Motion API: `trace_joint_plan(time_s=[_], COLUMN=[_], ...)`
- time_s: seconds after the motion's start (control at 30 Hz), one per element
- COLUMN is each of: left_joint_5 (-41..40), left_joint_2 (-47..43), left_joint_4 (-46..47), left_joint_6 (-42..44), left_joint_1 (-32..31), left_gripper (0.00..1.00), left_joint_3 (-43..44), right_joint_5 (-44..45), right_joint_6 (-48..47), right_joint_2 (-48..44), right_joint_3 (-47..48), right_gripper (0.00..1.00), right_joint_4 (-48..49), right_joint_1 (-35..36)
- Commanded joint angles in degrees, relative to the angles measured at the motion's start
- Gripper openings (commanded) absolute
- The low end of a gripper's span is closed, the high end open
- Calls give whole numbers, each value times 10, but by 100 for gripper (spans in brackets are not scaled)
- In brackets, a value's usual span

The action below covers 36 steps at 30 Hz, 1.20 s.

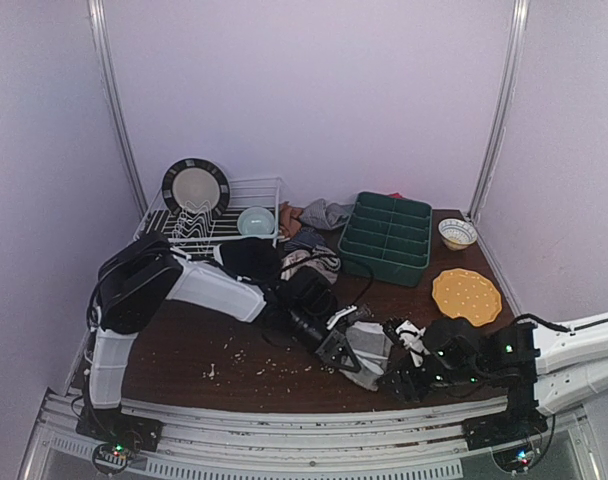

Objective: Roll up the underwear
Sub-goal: Roll the underwear at the center of the board.

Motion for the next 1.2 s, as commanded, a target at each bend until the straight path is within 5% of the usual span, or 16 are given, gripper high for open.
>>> trace_joint_plan(time_s=[0.0,0.23,0.8,0.97,1.17], left_joint_5=[14,13,0,-4,-22], left_joint_2=[17,54,91,88,66], left_joint_4=[11,0,-17,-30,-39], left_joint_6=[-63,-143,-185,-175,-161], left_joint_1=[8,32,60,60,60], left_gripper=[0,0,0,2,28], left_joint_3=[40,75,98,100,82], right_joint_5=[-17,59,-13,-55,-67], right_joint_6=[-11,-32,-17,2,52], right_joint_2=[24,97,215,247,270], right_joint_3=[22,62,71,66,42], right_gripper=[61,64,60,29,9], right_joint_4=[31,15,115,134,149], right_joint_1=[4,-10,-123,-142,-153])
